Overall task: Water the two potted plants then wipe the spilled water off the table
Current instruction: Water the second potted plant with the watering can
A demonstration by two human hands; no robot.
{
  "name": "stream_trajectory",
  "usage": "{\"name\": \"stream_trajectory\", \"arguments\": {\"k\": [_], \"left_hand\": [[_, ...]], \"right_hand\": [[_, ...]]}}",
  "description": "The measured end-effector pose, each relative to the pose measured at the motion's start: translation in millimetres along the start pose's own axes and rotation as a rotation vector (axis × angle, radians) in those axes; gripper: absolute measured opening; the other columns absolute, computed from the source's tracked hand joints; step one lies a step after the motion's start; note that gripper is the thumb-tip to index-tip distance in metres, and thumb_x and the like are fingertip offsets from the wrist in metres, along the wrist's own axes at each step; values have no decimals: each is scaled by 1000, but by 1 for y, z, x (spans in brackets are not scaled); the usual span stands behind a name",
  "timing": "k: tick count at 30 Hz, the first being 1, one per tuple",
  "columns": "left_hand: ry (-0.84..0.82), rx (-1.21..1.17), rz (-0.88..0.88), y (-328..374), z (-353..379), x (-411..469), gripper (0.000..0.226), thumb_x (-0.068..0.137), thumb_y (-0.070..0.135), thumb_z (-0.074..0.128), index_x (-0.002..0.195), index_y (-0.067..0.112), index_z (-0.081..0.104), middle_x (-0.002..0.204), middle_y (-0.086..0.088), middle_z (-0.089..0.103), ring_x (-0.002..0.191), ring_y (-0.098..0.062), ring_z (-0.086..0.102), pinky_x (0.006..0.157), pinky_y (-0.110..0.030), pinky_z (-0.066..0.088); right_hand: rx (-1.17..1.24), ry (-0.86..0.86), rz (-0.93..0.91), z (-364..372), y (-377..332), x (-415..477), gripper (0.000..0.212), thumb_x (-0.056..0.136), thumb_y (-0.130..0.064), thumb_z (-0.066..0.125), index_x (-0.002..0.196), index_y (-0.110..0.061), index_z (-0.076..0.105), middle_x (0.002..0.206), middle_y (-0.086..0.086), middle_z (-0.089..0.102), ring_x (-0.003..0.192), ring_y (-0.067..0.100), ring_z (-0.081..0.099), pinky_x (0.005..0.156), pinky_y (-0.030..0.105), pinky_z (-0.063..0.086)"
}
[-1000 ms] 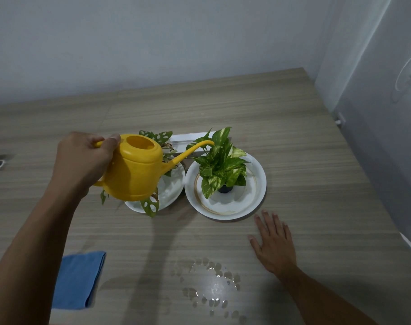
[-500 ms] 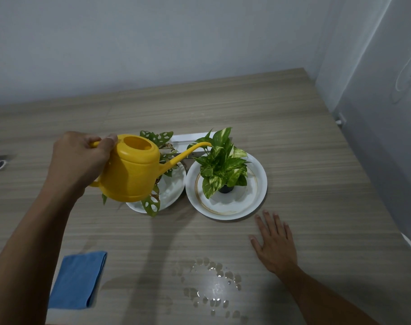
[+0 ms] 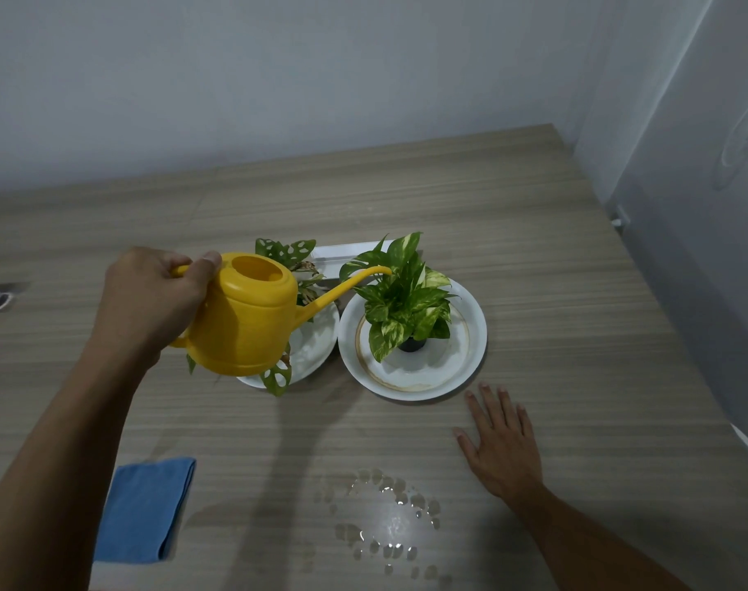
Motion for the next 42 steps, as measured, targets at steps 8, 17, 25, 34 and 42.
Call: {"name": "stream_trajectory", "arguments": {"k": [8,17,25,34,42], "left_hand": [[13,-10,14,-1,0,0,50,97,31,63,53,9,53,49,-14,46,50,-31,45,59,-34,39],[27,-24,6,-7,1,0,48,97,31,63,54,12,55,50,-12,47,51,-28,47,60,-35,40],[30,-45,-4,-18,4,0,52,97,30,63,54,2,54,51,-13,46,51,-31,44,60,-40,40],[60,-249,-165,-78,30,-25,55,98,26,61,61,-12,49,52,-8,41,52,-24,40,56,-36,36],[53,-512,-294,-127,54,-60,49,101,22,57,56,6,43,41,9,35,39,-10,33,54,-29,31]], "right_hand": [[3,1,-1,-2,-1,0,68,91,-61,35,150,-26,39,161,1,31,148,26,25,116,47,15],[-1,-5,-7,-2,-1,-1,68,92,-60,36,150,-26,38,161,3,31,148,27,24,116,48,16],[-17,-42,1,-1,-1,0,68,92,-60,35,150,-25,39,161,3,31,148,27,25,116,47,14],[-18,-107,29,-1,-2,-1,68,93,-61,32,152,-26,36,161,1,28,148,25,20,118,41,3],[7,-30,35,-14,-17,0,63,92,-48,36,138,-10,54,149,15,47,138,31,39,111,48,25]]}}
Point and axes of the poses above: each hand's wrist, its own x-axis towards the middle knuckle, its own z-axis out of the palm, y = z × x, the point moved 8 cm from there along x, towards the middle knuckle
